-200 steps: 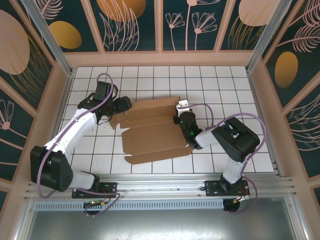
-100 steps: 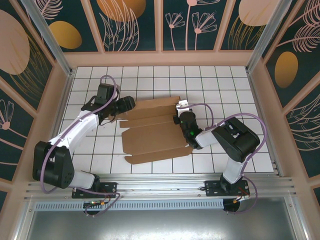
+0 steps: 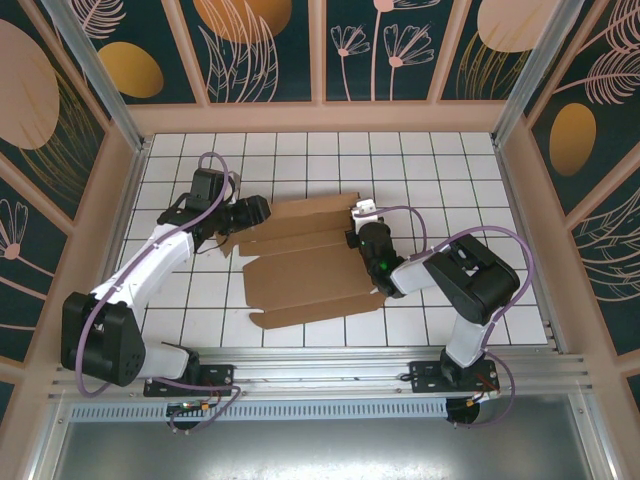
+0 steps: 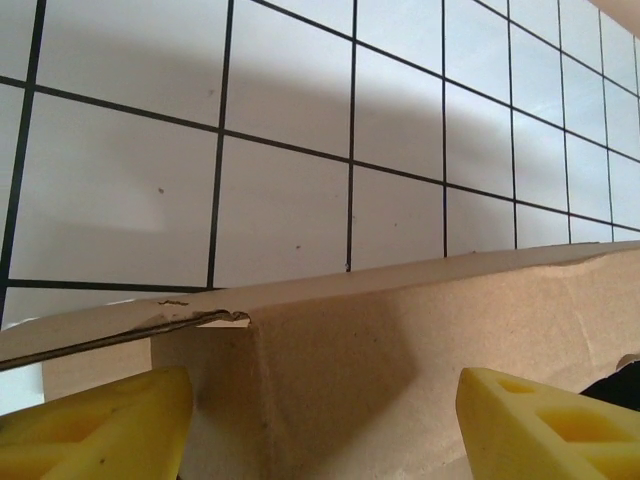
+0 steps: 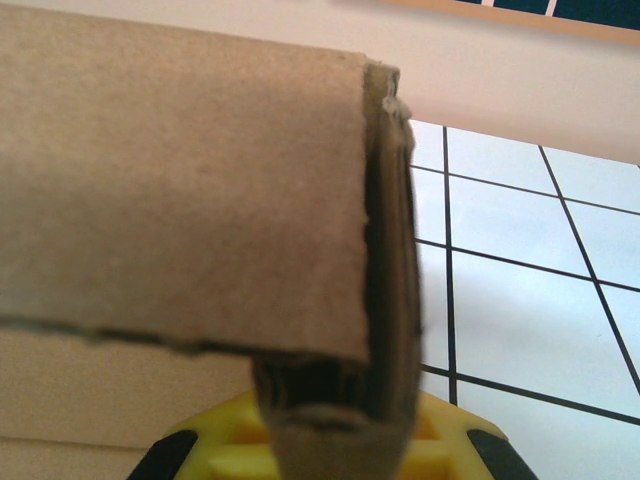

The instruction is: Fold the paper box

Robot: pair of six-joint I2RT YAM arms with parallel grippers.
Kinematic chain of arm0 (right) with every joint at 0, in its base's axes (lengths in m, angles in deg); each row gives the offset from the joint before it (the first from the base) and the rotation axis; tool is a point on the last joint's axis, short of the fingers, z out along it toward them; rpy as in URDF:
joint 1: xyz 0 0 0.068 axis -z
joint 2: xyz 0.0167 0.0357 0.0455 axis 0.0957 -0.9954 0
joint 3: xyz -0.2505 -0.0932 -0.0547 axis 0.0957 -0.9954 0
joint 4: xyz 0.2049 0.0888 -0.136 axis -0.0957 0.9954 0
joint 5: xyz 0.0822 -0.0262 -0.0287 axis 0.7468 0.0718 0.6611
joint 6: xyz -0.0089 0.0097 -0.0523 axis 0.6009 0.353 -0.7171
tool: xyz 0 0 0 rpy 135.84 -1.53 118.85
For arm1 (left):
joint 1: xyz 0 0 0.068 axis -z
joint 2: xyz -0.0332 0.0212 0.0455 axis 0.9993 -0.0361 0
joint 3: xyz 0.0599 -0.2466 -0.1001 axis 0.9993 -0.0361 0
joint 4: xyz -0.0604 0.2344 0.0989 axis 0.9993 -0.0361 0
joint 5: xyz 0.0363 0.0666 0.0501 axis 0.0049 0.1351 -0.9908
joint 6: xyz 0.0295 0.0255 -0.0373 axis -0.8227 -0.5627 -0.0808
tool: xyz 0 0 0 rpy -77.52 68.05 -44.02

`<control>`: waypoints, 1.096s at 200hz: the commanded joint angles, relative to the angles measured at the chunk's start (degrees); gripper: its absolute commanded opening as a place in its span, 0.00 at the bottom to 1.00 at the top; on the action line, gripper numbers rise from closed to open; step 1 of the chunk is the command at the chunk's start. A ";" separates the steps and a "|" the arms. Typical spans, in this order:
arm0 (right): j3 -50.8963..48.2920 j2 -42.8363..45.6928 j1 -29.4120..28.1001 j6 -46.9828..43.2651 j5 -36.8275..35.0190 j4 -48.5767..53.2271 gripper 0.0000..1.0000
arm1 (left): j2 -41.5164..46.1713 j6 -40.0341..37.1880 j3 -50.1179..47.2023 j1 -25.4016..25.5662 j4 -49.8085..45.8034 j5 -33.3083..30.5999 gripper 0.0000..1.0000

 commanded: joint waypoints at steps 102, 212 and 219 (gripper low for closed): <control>0.05 -0.28 -0.36 1.14 2.24 4.41 0.00 | -0.12 4.93 -7.38 -1.01 15.12 7.78 0.55; -1.02 0.99 -0.14 2.47 1.50 3.95 0.00 | 0.01 11.36 -15.97 -1.53 33.42 14.70 0.16; -0.93 1.12 -0.15 2.53 1.13 4.23 0.00 | -0.09 11.41 -15.94 -1.54 33.31 14.55 0.16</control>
